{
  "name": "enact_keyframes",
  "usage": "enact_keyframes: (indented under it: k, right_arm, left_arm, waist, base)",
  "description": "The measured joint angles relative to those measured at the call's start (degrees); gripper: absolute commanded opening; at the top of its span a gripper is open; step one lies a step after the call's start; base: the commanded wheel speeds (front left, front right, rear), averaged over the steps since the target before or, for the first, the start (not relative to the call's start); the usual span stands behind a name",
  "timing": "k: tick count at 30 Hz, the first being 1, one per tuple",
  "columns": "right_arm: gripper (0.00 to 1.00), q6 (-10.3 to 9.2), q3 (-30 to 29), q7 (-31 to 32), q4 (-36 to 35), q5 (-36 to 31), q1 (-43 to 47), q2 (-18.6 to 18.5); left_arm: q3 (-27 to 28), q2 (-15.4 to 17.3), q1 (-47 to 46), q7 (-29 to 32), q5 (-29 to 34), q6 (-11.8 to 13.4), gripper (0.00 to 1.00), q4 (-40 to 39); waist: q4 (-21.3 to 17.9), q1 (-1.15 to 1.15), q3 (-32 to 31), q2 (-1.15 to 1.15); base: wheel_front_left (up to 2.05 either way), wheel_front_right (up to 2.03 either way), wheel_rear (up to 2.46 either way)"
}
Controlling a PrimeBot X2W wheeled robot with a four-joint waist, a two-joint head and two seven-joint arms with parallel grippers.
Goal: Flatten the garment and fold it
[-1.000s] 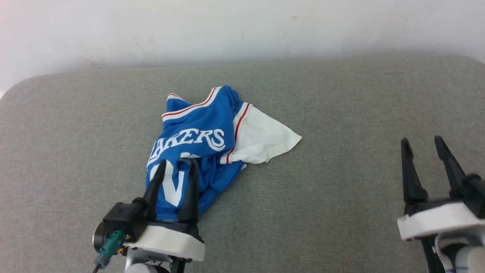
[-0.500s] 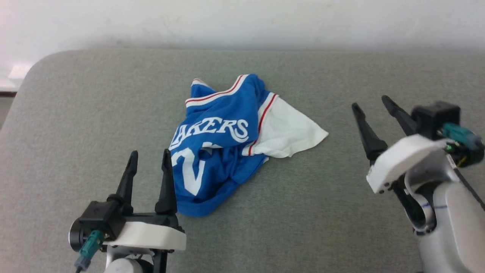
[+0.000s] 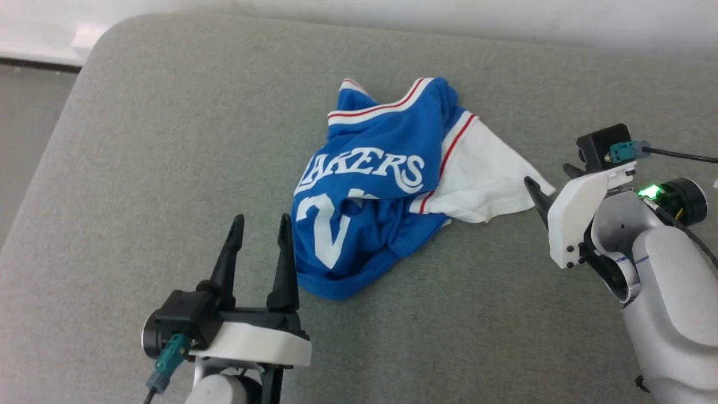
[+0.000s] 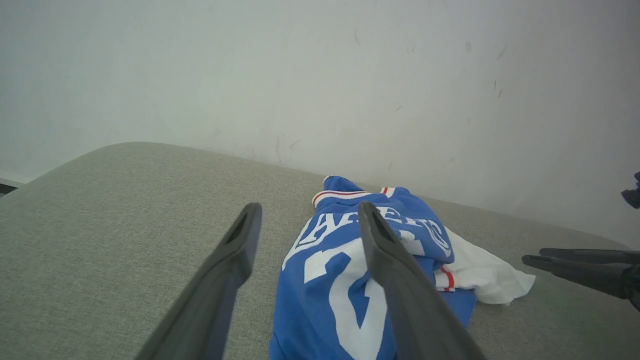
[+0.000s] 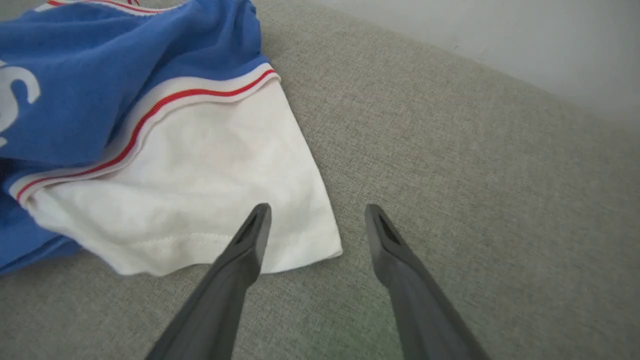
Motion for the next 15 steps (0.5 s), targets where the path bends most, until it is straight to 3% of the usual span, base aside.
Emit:
enact_keyframes:
  k: [8, 9, 10, 15]
  right_arm:
    - [1.00, -0.01, -1.4, 0.1, 6.5, -1.1, -1.7, 0.9]
    - [0.27, -0.01, -1.7, 0.5, 6.9, -1.1, -2.2, 1.1]
    - [0.00, -0.02, -1.8, 0.5, 7.1, -1.1, -2.6, 1.3]
    - [0.00, -0.01, -2.0, -0.8, 7.9, -1.3, -3.1, 2.2]
  left_arm:
    - [0.5, -2.2, -1.5, 0.0, 1.8, -1.6, 1.00, 1.0]
    - [0.7, -2.4, -1.5, 0.0, 1.8, -1.8, 1.00, 1.1]
    - [0.9, -2.6, -1.5, 0.0, 1.8, -2.0, 1.00, 1.2]
    - [2.3, -3.0, -1.4, 0.0, 2.8, -2.6, 1.00, 2.3]
  waist:
    - [3.2, 0.00, 3.2, 0.00]
    - [3.4, -0.01, 3.4, 0.00]
    - [3.6, -0.01, 3.6, 0.00]
    - [3.5, 0.00, 3.1, 0.00]
  base:
    - [0.00, 0.00, 0.00]
    - [0.00, 0.00, 0.00]
    - [0.00, 0.00, 0.00]
    - [0.00, 0.00, 0.00]
